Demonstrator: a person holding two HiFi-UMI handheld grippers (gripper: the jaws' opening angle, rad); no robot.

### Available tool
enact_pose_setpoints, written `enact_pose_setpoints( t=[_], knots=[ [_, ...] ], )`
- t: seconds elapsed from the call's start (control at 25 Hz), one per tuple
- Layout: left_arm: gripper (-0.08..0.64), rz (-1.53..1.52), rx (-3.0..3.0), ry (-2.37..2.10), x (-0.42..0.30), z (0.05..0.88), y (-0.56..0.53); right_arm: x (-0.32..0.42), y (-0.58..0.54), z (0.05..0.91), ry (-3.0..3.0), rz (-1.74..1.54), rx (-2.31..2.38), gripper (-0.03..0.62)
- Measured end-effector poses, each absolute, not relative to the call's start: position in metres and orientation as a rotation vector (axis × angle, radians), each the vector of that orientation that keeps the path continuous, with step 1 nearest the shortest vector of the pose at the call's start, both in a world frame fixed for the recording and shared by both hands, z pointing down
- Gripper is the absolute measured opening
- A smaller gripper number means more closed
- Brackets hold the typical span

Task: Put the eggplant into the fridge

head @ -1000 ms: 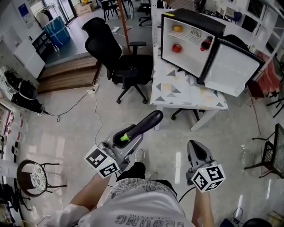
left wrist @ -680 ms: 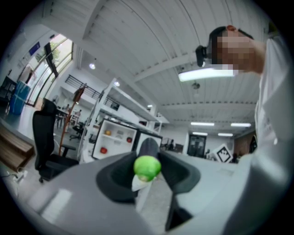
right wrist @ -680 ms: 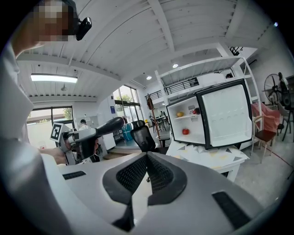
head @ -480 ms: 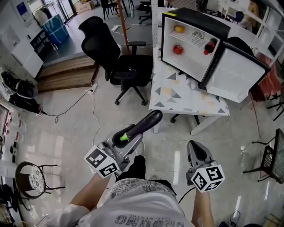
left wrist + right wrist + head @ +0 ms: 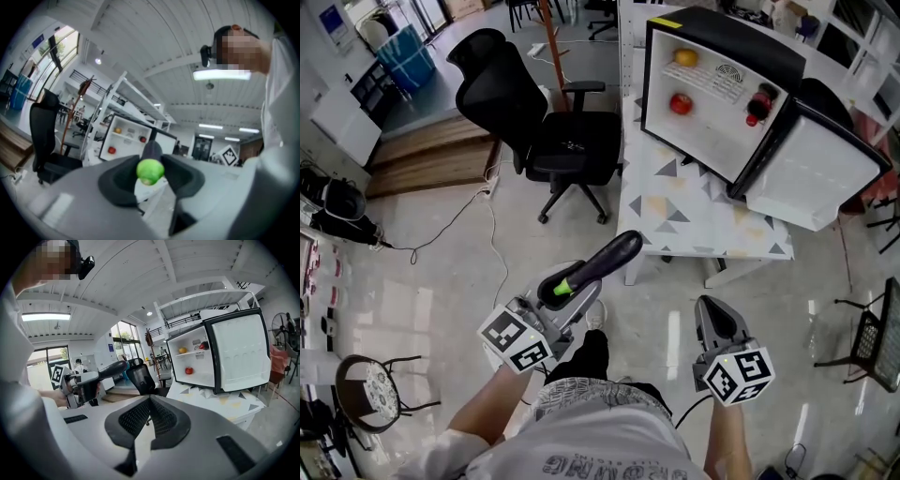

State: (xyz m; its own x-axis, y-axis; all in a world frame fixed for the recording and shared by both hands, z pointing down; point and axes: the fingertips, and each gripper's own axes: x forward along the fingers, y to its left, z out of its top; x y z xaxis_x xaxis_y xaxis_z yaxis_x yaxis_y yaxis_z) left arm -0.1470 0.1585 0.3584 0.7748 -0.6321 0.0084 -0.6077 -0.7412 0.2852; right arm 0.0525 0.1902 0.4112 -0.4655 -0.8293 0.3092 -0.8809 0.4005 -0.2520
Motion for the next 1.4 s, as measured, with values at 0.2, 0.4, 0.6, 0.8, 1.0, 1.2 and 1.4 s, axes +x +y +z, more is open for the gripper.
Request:
enact_pose_setpoints(
  t=[0.2, 0.4, 0.6, 0.8, 1.0, 1.2, 1.4],
  knots=[
    [0.161, -0.1, 2.673, -0.93, -0.152, 0.372, 0.11, 0.047, 0.145, 0.419, -2.483, 0.607, 1.559, 0.003],
    [0.161, -0.081, 2.669, -0.883, -0.159, 0.376, 0.057, 0.039, 0.097, 0.419, -2.452, 0.627, 1.588, 0.003],
    [0.161, -0.056, 2.684, -0.829, -0.165, 0.379, 0.004, 0.033, 0.052, 0.422, -2.411, 0.647, 1.626, 0.003],
    [0.161, -0.047, 2.685, -0.791, -0.177, 0.381, -0.04, 0.02, 0.01, 0.418, -2.386, 0.644, 1.644, 0.003],
    [0.161, -0.043, 2.706, -0.745, -0.184, 0.381, -0.075, 0.007, -0.022, 0.411, -2.372, 0.623, 1.67, 0.003],
    [0.161, -0.042, 2.725, -0.725, -0.186, 0.379, -0.101, 0.004, -0.041, 0.405, -2.362, 0.6, 1.704, 0.003],
    [0.161, -0.04, 2.747, -0.704, -0.181, 0.374, -0.119, 0.005, -0.053, 0.399, -2.353, 0.594, 1.731, 0.003]
  ],
)
